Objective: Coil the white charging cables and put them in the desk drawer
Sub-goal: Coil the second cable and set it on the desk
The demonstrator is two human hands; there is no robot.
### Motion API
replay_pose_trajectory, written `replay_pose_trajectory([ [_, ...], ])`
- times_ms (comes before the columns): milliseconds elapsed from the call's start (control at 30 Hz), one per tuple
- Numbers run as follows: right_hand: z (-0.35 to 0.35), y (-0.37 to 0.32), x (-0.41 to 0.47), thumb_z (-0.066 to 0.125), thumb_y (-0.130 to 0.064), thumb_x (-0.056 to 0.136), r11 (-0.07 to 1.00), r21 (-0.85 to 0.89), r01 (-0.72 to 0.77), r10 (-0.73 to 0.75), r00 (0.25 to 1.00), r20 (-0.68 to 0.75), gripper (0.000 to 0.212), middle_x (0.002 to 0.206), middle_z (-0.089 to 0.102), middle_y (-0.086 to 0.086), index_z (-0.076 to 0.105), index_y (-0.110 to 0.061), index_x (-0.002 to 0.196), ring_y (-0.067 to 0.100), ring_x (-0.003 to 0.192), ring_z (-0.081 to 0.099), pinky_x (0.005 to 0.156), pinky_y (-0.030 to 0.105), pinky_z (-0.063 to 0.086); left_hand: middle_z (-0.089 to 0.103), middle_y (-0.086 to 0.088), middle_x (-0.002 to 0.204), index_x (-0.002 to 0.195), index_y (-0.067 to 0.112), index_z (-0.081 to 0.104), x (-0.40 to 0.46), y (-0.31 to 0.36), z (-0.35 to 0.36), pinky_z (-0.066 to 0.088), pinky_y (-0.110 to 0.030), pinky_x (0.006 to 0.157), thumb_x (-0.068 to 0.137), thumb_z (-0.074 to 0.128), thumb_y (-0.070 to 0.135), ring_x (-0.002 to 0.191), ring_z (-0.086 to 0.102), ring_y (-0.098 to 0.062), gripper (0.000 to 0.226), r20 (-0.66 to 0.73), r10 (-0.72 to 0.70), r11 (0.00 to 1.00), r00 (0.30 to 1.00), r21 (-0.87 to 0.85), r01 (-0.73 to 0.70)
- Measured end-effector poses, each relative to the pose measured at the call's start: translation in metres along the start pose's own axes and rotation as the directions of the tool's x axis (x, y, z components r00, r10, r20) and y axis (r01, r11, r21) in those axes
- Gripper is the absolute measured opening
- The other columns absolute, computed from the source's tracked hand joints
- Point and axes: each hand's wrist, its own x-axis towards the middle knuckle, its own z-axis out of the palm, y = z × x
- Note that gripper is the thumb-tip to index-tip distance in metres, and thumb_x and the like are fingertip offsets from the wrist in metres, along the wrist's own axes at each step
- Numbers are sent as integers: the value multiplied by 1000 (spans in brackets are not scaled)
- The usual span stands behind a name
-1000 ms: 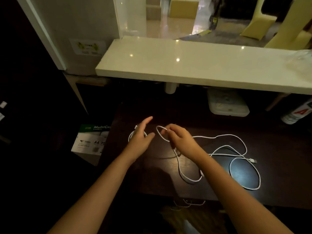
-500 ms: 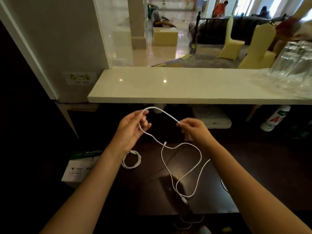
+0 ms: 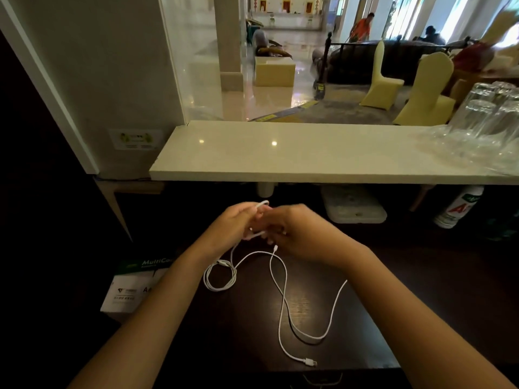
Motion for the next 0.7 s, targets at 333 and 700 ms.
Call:
replay_pose_trajectory([
  [333,11,11,5,68,-22,81,992,115,-42,73,956,-283,13,83,59,0,64,-14,89,13,70,57,64,25,50,36,4,55,74,13,50,-14,3,-12,28,-24,53,81,38,18,50,31,-9,15,402,-117,915,908,-312,256],
  [700,21,28,5,66,-25,82,860,418,-293,448,825,-344,12,75,62,-1,62,-17,89,10,65,58,59,16,46,62,-5,71,87,11,68,-31,-15,-2,49,-13,61,89,56,10,59,59,-1,13,-30,-47,992,998,115,50],
])
